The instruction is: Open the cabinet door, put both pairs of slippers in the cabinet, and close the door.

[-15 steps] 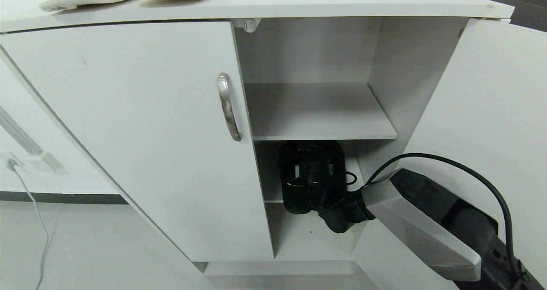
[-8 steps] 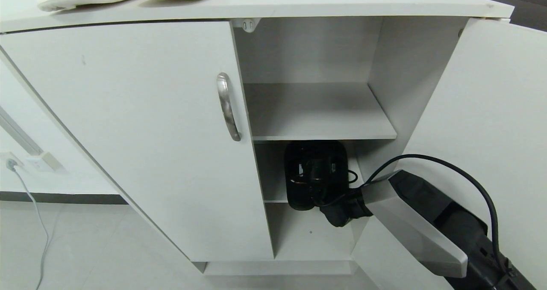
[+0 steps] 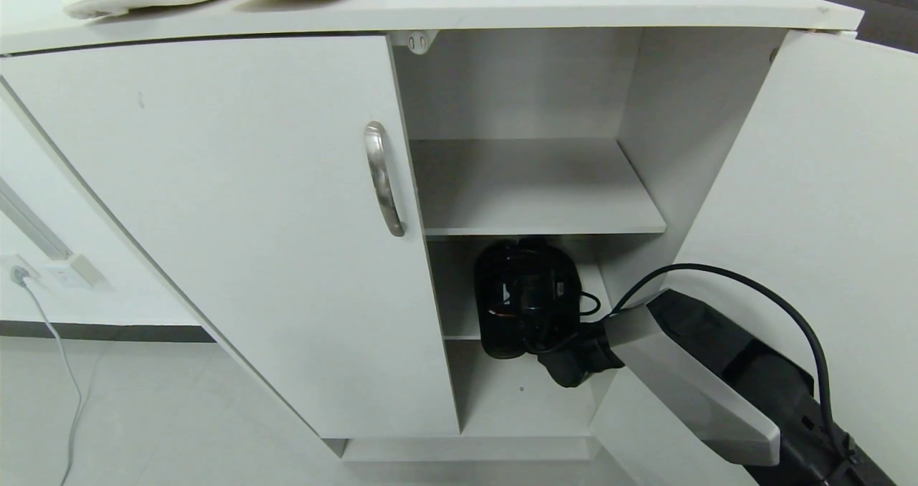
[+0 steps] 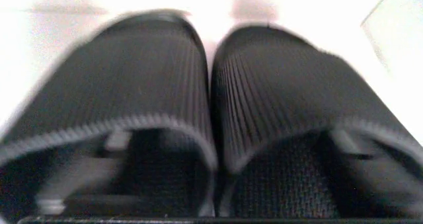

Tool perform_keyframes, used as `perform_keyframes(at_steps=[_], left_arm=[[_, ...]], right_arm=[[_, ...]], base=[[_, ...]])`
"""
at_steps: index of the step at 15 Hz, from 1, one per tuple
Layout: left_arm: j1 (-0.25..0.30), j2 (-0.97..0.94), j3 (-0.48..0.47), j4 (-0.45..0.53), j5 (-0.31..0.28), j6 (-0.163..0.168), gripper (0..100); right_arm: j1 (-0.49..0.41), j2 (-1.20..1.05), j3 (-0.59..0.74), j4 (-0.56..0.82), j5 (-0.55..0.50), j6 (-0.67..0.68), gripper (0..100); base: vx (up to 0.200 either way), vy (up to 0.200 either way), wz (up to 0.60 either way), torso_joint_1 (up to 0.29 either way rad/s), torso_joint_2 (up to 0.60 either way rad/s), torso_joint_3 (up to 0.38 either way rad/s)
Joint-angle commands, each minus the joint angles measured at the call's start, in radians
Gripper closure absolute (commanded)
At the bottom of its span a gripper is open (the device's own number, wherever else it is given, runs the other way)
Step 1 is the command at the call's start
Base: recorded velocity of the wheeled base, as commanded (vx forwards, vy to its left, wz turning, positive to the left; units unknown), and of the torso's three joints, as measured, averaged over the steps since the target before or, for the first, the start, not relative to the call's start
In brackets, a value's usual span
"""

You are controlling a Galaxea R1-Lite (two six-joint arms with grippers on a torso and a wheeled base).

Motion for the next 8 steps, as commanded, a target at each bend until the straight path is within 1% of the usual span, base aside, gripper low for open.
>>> perform_keyframes(at_steps=[1, 3, 5, 8], left_arm=[[0.0, 0.001, -0.001, 0.0, 0.001, 0.0, 100], [0.0, 0.001, 0.0, 0.0, 0.001, 0.0, 100], [0.0, 0.001, 0.0, 0.0, 0.001, 0.0, 100], [0.0, 0.001, -0.001, 0.0, -0.001, 0.0, 100]], right_arm=[[0.005, -0.05, 0.083, -0.012, -0.003, 0.0, 0], [0.011, -0.102, 0.161, -0.058, -0.004, 0.0, 0], [0.023, -0.169, 0.279, -0.108, -0.017, 0.0, 0], [0.054, -0.272, 0.517, -0.246, -0.018, 0.0, 0]], base=[[0.0, 0.0, 0.0, 0.0, 0.0, 0.0], [0.0, 0.0, 0.0, 0.0, 0.0, 0.0], [0.0, 0.0, 0.0, 0.0, 0.0, 0.0], [0.0, 0.0, 0.0, 0.0, 0.0, 0.0]])
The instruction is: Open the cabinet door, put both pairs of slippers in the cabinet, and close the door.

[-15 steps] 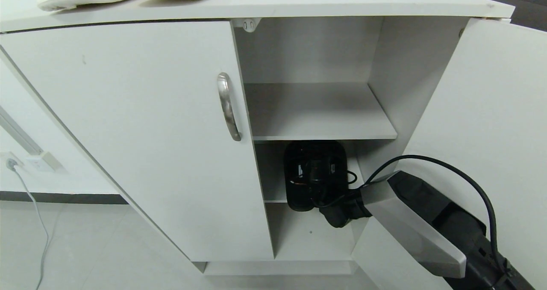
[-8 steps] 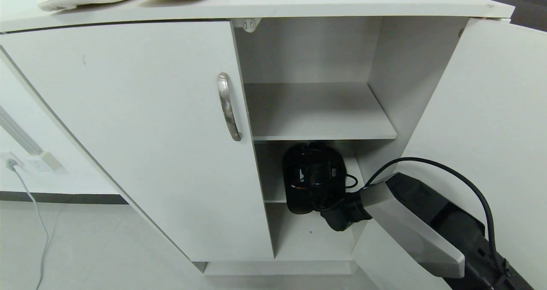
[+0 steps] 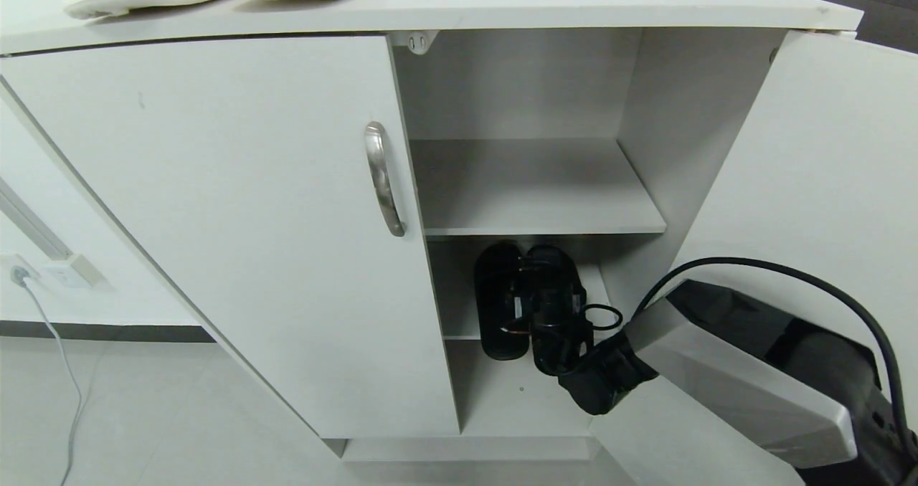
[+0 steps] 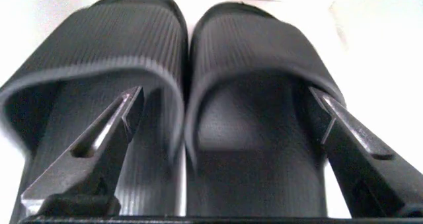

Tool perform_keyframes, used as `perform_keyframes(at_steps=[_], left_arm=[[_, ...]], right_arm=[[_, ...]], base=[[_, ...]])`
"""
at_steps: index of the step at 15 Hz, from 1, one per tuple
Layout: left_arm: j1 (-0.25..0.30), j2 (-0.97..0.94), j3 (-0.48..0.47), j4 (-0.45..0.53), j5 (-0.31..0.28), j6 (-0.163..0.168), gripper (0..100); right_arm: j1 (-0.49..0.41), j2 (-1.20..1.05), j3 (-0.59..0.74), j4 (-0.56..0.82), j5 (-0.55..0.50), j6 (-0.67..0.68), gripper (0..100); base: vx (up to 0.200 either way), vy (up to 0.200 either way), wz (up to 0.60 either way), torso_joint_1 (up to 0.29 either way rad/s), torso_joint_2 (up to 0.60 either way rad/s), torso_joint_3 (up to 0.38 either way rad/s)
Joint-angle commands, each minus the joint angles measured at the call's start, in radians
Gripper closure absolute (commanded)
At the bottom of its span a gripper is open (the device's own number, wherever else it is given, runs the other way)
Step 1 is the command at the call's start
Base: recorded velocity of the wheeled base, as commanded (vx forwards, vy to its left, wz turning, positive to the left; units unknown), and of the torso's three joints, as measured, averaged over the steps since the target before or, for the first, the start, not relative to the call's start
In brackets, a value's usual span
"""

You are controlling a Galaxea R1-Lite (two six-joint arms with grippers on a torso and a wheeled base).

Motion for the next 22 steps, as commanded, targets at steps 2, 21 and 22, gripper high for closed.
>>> perform_keyframes(at_steps=[2, 21, 22], left_arm=[[0.0, 0.001, 0.0, 0.0, 0.0, 0.0, 100], [0.0, 0.001, 0.0, 0.0, 0.001, -0.007, 100], [0.0, 0.001, 0.0, 0.0, 0.001, -0.007, 100]], right_arm=[[0.062, -0.188, 0.326, -0.19, 0.0, 0.002, 0], [0.207, -0.441, 0.727, -0.339, 0.018, -0.007, 0], [0.207, -0.436, 0.727, -0.34, 0.018, -0.007, 0]], base=[[0.0, 0.0, 0.0, 0.0, 0.0, 0.0], [-0.042, 0.0, 0.0, 0.0, 0.0, 0.0], [0.0, 0.0, 0.0, 0.0, 0.0, 0.0]])
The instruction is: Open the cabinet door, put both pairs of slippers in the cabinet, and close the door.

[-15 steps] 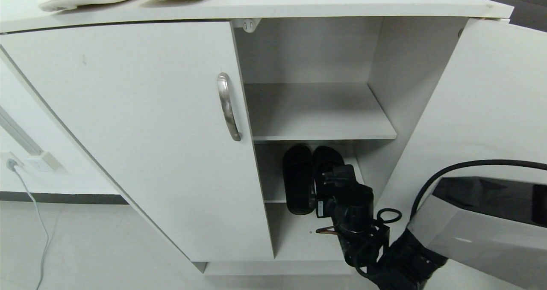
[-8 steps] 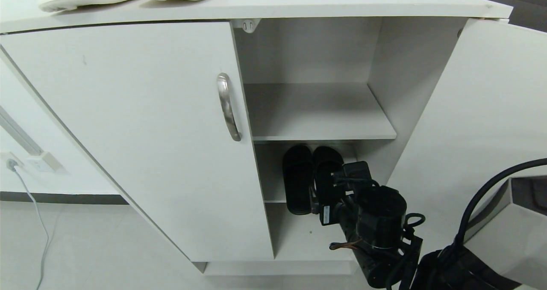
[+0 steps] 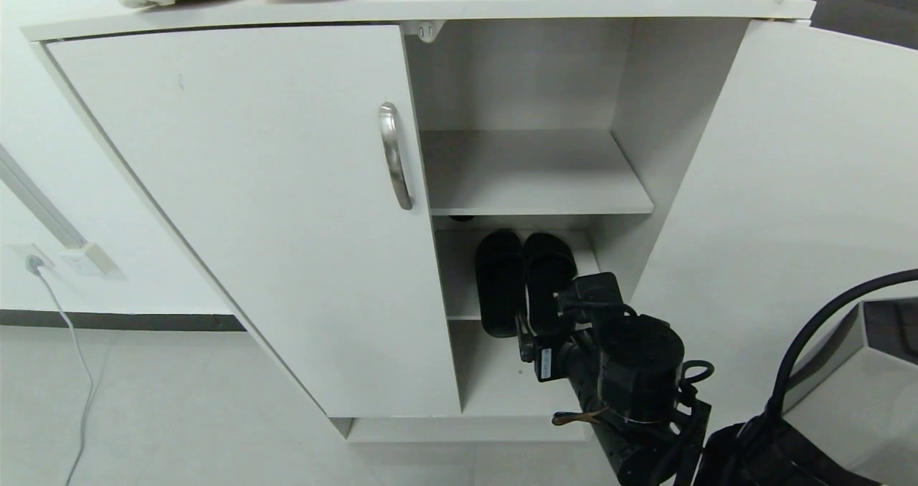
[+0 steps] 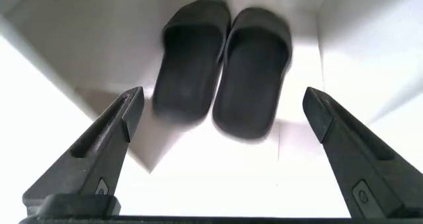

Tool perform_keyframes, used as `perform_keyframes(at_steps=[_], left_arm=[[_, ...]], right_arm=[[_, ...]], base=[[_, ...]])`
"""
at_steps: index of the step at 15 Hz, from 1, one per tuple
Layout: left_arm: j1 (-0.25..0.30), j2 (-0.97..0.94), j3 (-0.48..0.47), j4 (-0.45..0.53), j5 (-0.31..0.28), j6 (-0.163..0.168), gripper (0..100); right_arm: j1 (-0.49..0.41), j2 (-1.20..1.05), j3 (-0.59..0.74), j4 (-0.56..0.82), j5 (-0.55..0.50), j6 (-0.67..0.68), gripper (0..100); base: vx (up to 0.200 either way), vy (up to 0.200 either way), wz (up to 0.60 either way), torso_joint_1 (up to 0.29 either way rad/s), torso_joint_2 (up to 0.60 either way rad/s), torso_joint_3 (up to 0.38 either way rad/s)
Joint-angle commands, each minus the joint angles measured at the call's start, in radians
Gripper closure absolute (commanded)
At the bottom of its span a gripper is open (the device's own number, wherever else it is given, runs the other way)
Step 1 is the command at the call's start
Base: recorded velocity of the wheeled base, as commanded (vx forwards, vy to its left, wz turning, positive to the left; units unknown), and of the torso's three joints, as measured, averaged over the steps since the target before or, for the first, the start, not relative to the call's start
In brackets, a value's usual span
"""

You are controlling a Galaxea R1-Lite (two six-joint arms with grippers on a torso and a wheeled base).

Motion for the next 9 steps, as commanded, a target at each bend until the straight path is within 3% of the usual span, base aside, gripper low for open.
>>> perform_keyframes(at_steps=[1, 9], left_arm=[[0.0, 0.001, 0.0, 0.0, 0.001, 0.0, 100], [0.0, 0.001, 0.0, 0.0, 0.001, 0.0, 100]], right_arm=[[0.0, 0.015, 0.001, -0.004, 0.0, 0.0, 0], [0.005, 0.017, 0.009, -0.01, -0.003, 0.002, 0]], base=[[0.0, 0.0, 0.0, 0.0, 0.0, 0.0], [0.0, 0.0, 0.0, 0.0, 0.0, 0.0]])
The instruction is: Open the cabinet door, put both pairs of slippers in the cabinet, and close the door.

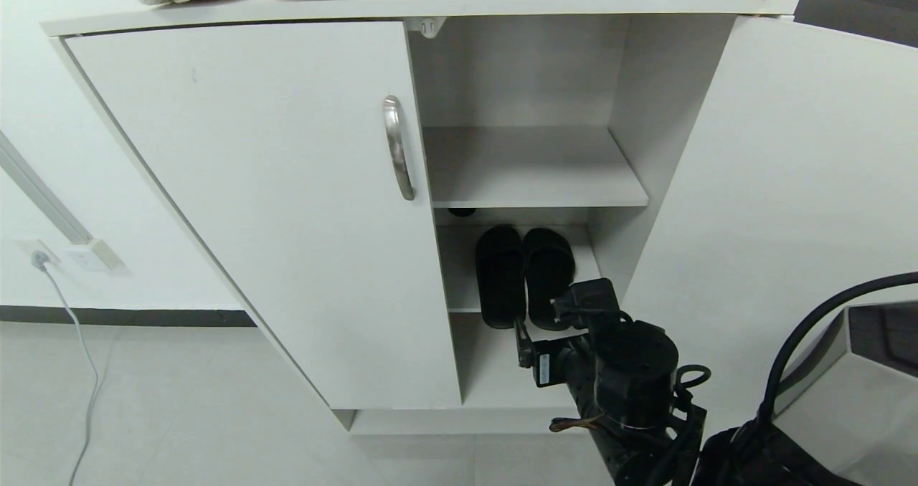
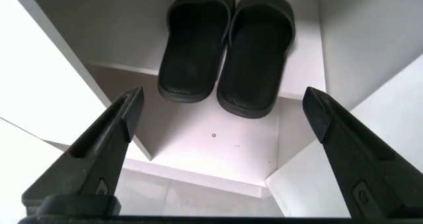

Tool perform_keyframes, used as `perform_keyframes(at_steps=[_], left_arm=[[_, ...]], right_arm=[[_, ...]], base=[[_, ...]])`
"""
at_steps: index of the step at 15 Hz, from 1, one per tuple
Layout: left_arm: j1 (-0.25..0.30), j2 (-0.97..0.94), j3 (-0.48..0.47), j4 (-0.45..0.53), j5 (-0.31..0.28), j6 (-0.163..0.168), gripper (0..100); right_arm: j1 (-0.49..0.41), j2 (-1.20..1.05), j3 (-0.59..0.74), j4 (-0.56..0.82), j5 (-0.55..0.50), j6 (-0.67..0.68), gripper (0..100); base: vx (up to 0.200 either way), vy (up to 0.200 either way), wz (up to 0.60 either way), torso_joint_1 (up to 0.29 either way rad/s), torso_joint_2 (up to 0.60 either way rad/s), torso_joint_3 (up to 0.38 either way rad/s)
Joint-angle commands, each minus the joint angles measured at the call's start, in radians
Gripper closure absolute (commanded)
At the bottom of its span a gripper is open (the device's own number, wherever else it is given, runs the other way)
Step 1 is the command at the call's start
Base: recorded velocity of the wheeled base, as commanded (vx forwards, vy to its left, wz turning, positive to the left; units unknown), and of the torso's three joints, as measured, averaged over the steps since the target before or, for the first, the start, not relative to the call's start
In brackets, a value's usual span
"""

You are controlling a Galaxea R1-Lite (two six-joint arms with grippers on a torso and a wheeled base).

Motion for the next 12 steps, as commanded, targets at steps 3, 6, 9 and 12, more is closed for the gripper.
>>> perform_keyframes(at_steps=[3, 6, 9, 12], left_arm=[[0.0, 0.001, 0.0, 0.0, -0.002, 0.001, 100], [0.0, 0.001, 0.0, 0.0, -0.002, 0.001, 100], [0.0, 0.001, 0.0, 0.0, -0.002, 0.001, 100], [0.0, 0.001, 0.0, 0.0, -0.002, 0.003, 100]], right_arm=[[0.0, 0.002, 0.005, -0.011, -0.002, -0.002, 0], [-0.001, 0.002, 0.005, -0.011, -0.003, -0.002, 0], [-0.001, 0.002, 0.005, -0.011, -0.003, -0.002, 0], [-0.004, 0.005, 0.007, -0.011, -0.003, -0.002, 0]], base=[[0.0, 0.0, 0.0, 0.0, 0.0, 0.0], [0.0, 0.0, 0.0, 0.002, 0.0, 0.085], [0.0, 0.0, 0.0, 0.004, 0.0, 0.178], [0.0, 0.0, 0.0, 0.001, 0.0, 0.199]])
